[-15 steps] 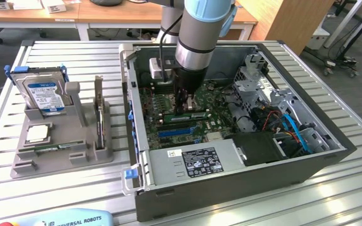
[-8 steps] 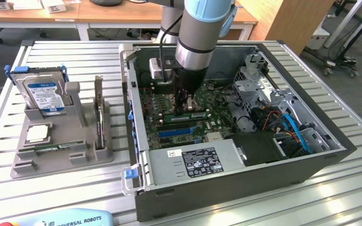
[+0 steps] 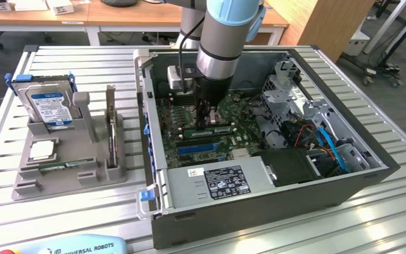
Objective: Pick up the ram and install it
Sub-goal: 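Press down the ram until it locks into place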
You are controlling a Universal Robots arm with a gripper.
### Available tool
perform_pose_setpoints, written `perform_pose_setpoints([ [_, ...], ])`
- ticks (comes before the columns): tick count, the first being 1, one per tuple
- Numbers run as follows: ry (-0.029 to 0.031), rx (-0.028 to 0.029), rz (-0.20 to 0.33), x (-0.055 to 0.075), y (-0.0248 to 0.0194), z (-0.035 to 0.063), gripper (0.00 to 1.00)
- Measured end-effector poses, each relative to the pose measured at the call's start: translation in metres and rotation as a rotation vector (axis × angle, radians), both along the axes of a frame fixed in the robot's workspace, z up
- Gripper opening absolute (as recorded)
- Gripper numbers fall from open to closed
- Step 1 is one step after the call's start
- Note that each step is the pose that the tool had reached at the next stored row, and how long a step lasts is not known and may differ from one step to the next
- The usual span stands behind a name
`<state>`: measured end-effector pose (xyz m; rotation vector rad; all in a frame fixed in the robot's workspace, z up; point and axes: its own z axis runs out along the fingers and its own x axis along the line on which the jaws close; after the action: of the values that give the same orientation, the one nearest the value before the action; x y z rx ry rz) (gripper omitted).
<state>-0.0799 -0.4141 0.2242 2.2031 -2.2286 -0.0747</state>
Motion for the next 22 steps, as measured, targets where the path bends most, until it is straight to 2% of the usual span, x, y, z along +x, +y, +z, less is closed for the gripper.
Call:
perform_pose_setpoints([
  [22,0.0000,-0.0001,0.000,0.0000,0.0000,-0.0015,0.10],
])
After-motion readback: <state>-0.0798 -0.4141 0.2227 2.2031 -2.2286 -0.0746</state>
